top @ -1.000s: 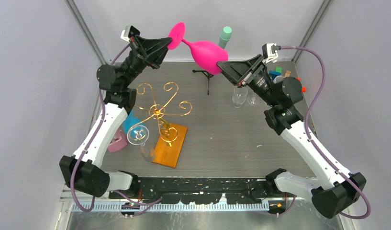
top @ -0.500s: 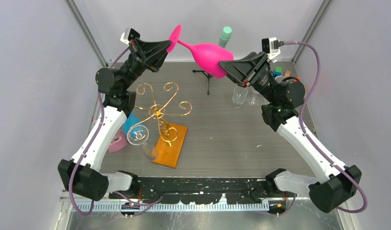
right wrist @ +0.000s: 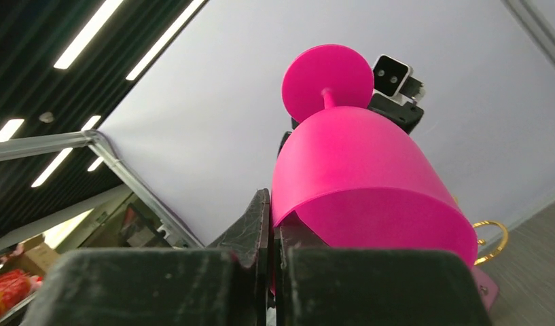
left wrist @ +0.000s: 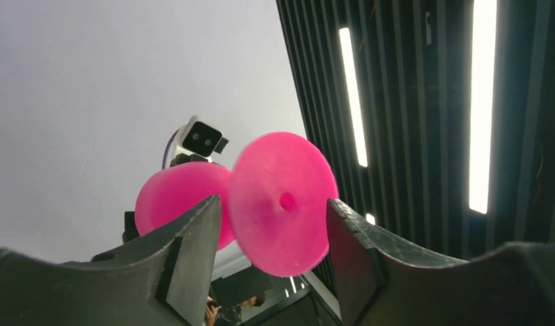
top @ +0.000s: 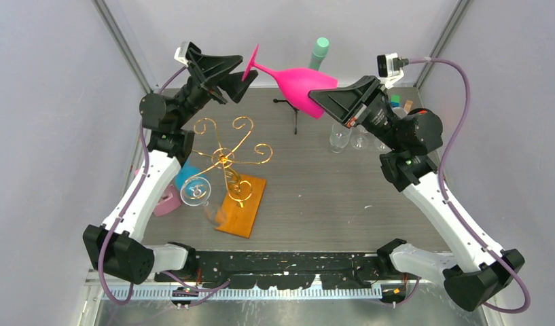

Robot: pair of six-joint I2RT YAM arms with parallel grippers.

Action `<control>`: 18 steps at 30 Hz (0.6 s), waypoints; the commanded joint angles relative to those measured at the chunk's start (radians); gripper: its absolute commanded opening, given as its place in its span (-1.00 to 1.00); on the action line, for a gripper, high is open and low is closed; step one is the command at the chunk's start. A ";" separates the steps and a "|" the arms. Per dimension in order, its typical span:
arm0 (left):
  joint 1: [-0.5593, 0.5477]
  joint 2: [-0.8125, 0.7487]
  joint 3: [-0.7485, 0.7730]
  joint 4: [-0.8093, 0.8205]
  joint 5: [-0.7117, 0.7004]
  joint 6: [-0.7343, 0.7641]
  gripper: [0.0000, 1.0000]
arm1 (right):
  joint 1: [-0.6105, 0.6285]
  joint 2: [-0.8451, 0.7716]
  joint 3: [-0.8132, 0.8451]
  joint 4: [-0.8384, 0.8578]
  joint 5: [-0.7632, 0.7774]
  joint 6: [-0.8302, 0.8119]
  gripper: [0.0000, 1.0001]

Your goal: Take the wine glass off the wine glass rack

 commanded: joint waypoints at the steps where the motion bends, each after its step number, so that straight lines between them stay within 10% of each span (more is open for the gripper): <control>1: -0.002 -0.028 0.022 -0.033 0.018 0.100 0.30 | 0.003 -0.074 0.071 -0.255 0.094 -0.201 -0.99; 18: 0.025 -0.102 0.100 -0.383 0.058 0.475 0.76 | 0.003 -0.034 0.294 -1.151 0.467 -0.558 -0.99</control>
